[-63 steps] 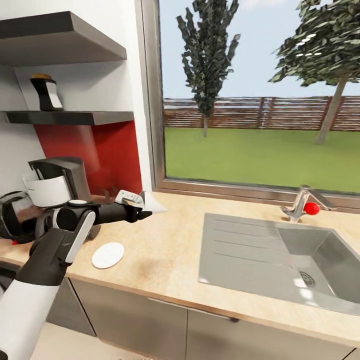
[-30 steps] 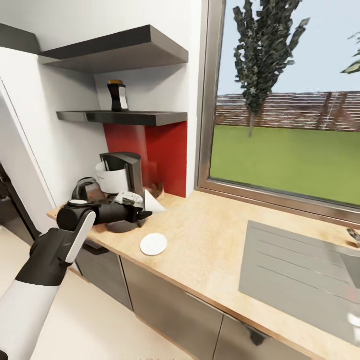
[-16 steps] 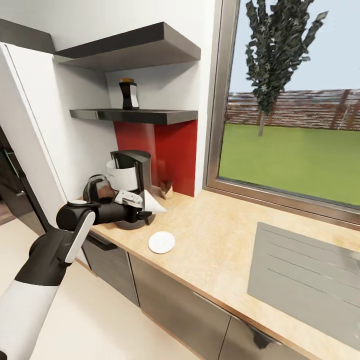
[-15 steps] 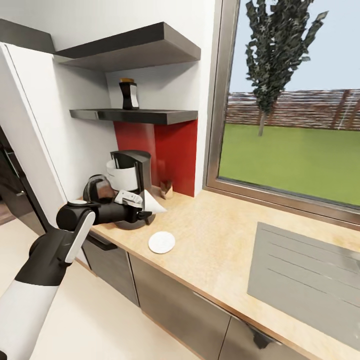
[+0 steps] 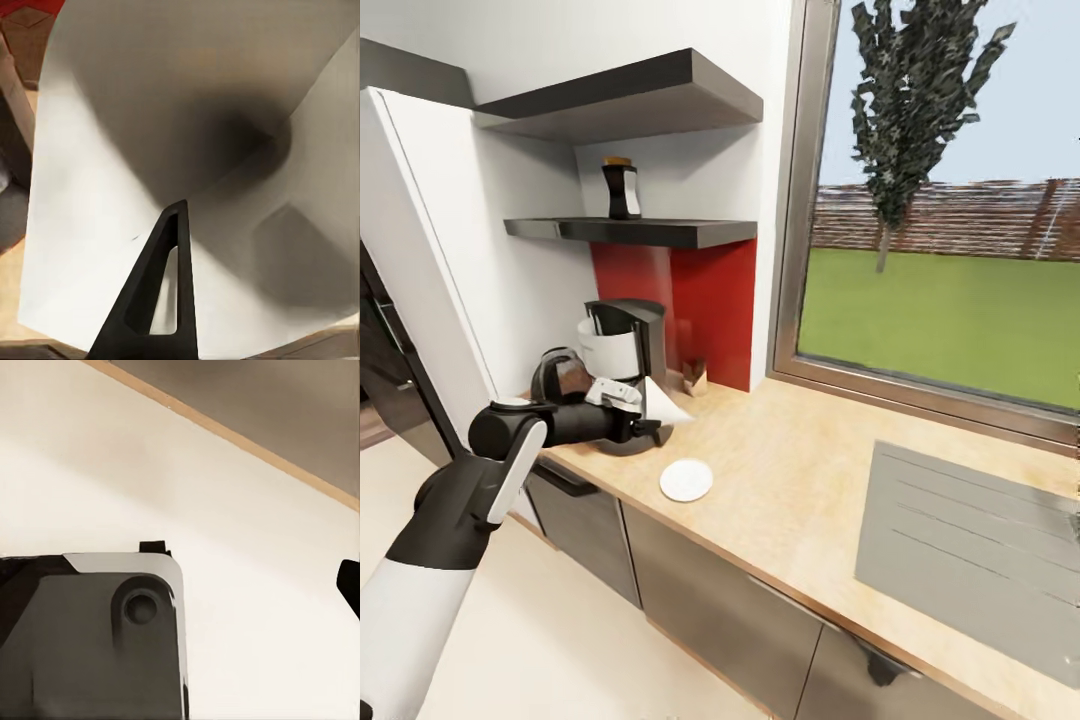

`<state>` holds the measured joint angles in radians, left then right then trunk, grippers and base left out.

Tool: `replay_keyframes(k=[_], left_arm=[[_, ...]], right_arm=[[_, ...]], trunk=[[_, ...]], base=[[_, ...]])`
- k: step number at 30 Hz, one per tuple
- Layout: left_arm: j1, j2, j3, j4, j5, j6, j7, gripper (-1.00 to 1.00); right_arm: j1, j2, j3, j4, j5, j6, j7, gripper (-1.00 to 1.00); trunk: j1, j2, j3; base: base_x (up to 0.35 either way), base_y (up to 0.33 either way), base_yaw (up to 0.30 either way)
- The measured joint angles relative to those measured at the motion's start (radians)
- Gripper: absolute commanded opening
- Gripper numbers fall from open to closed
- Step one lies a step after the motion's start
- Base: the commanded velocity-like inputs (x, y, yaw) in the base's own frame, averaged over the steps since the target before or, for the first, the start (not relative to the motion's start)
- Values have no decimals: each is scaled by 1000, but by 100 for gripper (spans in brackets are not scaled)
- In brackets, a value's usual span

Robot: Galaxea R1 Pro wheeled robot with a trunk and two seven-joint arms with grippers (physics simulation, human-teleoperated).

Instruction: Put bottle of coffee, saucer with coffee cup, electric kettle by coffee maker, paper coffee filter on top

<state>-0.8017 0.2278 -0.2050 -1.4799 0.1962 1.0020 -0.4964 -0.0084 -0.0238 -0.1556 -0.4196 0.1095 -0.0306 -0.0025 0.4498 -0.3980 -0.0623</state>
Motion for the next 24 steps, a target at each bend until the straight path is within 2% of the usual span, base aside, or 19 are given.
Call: replay_keyframes(k=[6,14,20,23,24], left_arm=[[-45,8,0,1,-4,9,1,-100],[-85,74,1,19,-3,12,1,-100],[-159,117,-2,81,-4,11,3,-100],[-203,133,-6,127,-22,11,4,-100],[-225,135,-7,155,-46,10,3,-100]], right_arm=[[0,0,0,1,1,0,0,100],[0,0,1,2,2,0,0,100],[0,0,1,2,3,0,0,100],[0,0,1,2,3,0,0,100],[0,0,1,2,3,0,0,100]], trunk=[[0,0,0],[0,0,0],[0,0,0],[0,0,0],[0,0,0]], base=[[-305,161,0],[-297,182,0],[-98,65,0],[-15,10,0],[-7,4,0]])
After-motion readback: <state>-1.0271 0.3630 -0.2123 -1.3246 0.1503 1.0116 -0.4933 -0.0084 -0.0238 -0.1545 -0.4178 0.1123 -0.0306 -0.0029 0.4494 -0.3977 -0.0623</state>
